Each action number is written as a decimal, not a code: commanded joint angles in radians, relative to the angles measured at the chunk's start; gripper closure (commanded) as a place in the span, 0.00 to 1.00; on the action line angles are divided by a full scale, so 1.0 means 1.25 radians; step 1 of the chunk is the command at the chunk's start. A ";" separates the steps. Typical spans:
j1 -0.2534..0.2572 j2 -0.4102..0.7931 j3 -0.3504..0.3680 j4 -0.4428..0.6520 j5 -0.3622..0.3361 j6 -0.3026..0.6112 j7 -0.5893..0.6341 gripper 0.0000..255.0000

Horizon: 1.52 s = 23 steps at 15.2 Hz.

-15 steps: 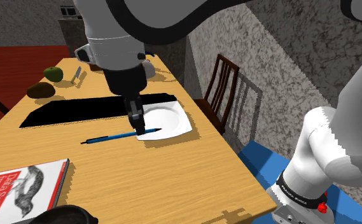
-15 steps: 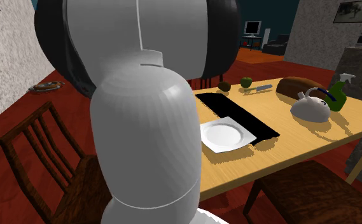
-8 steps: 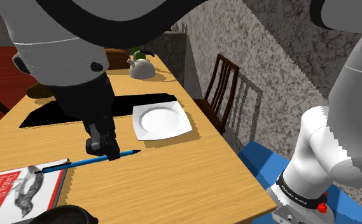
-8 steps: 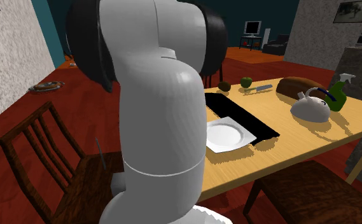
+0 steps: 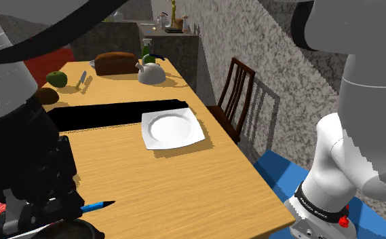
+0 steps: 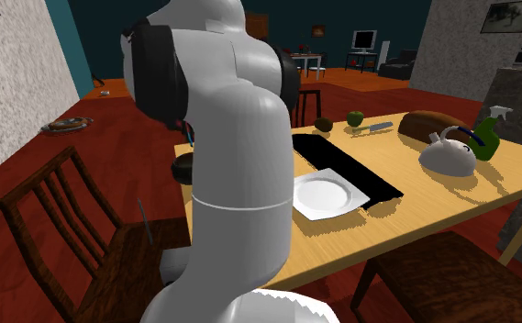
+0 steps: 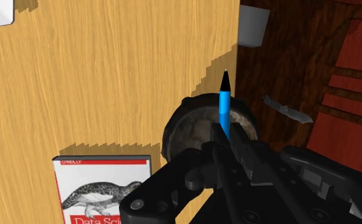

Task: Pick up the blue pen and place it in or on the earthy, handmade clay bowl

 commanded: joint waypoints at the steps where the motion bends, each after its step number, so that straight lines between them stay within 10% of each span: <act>1: 0.012 0.016 0.002 0.004 -0.008 0.009 0.016 1.00; 23: 0.000 0.025 -0.005 -0.145 -0.017 0.165 0.027 1.00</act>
